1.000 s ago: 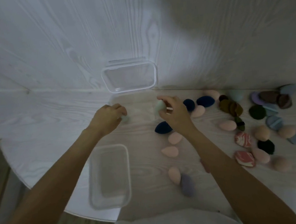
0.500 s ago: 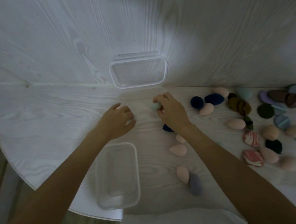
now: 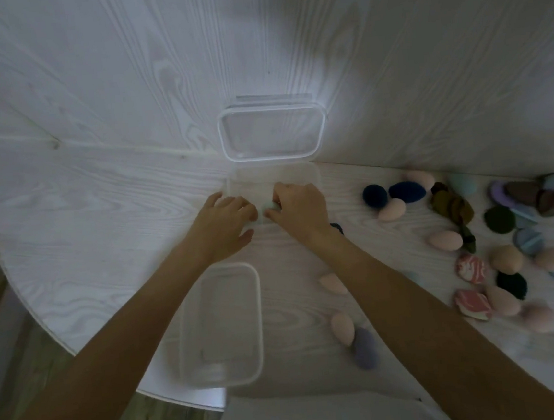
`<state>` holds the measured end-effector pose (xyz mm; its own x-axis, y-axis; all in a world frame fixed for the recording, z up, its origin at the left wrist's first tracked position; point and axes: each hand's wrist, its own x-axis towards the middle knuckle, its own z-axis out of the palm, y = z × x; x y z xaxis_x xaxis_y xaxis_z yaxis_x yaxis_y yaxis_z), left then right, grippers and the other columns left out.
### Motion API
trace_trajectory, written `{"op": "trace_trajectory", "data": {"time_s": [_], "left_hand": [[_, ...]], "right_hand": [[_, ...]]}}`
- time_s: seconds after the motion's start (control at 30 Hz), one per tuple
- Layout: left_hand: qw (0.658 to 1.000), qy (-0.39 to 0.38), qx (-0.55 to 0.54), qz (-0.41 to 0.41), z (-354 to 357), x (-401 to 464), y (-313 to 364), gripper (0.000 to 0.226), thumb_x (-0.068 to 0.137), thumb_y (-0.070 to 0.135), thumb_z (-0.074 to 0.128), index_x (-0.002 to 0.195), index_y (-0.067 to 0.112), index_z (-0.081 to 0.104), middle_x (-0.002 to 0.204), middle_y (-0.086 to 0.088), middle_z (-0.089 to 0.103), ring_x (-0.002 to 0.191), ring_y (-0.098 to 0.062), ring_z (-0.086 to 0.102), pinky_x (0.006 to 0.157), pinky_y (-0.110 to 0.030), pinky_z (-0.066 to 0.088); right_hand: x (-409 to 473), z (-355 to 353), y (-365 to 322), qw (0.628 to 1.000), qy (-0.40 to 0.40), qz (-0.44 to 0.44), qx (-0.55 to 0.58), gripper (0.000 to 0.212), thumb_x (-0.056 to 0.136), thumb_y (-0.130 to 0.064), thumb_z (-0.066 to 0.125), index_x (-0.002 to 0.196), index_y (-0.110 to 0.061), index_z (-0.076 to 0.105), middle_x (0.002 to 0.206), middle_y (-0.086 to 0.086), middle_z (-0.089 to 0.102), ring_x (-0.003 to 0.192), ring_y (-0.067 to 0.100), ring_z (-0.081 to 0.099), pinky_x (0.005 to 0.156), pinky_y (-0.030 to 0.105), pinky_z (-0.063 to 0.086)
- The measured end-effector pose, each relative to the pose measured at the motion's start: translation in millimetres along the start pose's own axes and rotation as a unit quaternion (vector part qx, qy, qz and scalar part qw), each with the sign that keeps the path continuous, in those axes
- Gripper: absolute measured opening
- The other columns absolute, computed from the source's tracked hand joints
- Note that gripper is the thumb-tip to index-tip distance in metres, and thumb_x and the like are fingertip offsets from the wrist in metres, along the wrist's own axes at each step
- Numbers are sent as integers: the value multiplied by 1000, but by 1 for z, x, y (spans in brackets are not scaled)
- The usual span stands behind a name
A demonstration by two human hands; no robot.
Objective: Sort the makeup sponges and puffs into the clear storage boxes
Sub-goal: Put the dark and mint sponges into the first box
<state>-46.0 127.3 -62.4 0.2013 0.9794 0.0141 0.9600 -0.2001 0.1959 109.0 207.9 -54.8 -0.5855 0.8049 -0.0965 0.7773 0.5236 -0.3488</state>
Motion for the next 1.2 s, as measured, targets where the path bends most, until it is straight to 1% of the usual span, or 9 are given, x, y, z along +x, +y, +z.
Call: {"op": "trace_trajectory", "data": {"time_s": [0.17, 0.4, 0.6, 0.7, 0.77, 0.9, 1.03, 1.1, 1.2], "left_hand": [[1000, 7, 14, -2, -4, -2, 0, 37, 52, 21, 84, 83, 11, 65, 87, -9, 68, 89, -29, 66, 90, -51, 43], [1000, 2, -3, -17, -3, -3, -3, 36, 56, 21, 83, 86, 11, 65, 90, -11, 68, 94, -28, 65, 95, -49, 41], [1000, 11, -8, -11, -4, -4, -5, 39, 58, 24, 83, 91, 10, 68, 92, -11, 69, 93, -29, 64, 95, -38, 41], [999, 39, -21, -17, -9, -7, -2, 30, 69, 23, 66, 96, 10, 68, 95, -9, 68, 93, -29, 63, 91, -37, 41], [996, 67, -39, -33, -19, -11, 8, 35, 73, 27, 49, 99, 11, 66, 98, -6, 68, 94, -27, 62, 87, -36, 43], [983, 148, -91, -55, -36, -20, 50, 30, 79, 26, 49, 100, 13, 67, 97, -1, 68, 91, -23, 61, 79, -33, 46], [966, 189, -172, -35, -36, -23, 119, 21, 86, 24, 55, 99, 14, 68, 92, 2, 70, 80, -16, 64, 70, -26, 49], [956, 178, -233, -4, -29, -13, 160, 20, 87, 25, 54, 99, 16, 68, 87, 3, 70, 73, -11, 63, 64, -21, 49], [952, 128, -256, 113, -11, 13, 210, 21, 86, 24, 53, 95, 15, 69, 85, 3, 70, 71, -9, 62, 61, -20, 48]], "right_hand": [[3, 6, 0, 1000, -17, 8, 21, 34, 84, -48, 58, 92, -16, 66, 83, 1, 69, 79, 19, 61, 83, 34, 34], [1, 0, 5, 993, -60, -5, 103, 14, 83, -22, 60, 83, -14, 72, 82, 2, 71, 76, 20, 61, 83, 41, 47], [0, 6, 8, 991, -48, 7, 124, 12, 83, -22, 65, 91, -15, 70, 89, 3, 68, 81, 18, 59, 79, 33, 47], [-4, 2, 10, 990, -42, 5, 133, 15, 85, -22, 64, 98, -15, 68, 94, 4, 65, 83, 16, 56, 72, 24, 39], [-14, -7, 13, 991, -21, -9, 136, 18, 87, -22, 61, 101, -15, 67, 95, 4, 64, 84, 18, 56, 70, 24, 37], [-61, -38, 28, 992, 26, -47, 116, 18, 90, -22, 57, 104, -15, 66, 97, 4, 64, 85, 20, 57, 73, 28, 40], [-141, -58, 65, 993, 68, 4, 101, 19, 90, -21, 55, 103, -14, 66, 94, 4, 65, 82, 21, 59, 72, 33, 45], [-183, -60, 91, 993, 65, 67, 73, 19, 92, -21, 53, 106, -16, 65, 99, 1, 65, 86, 19, 59, 76, 29, 42], [-231, -60, 132, 983, 77, 150, 68, 17, 91, -17, 55, 104, -17, 66, 97, 1, 68, 84, 20, 62, 73, 30, 47]]}}
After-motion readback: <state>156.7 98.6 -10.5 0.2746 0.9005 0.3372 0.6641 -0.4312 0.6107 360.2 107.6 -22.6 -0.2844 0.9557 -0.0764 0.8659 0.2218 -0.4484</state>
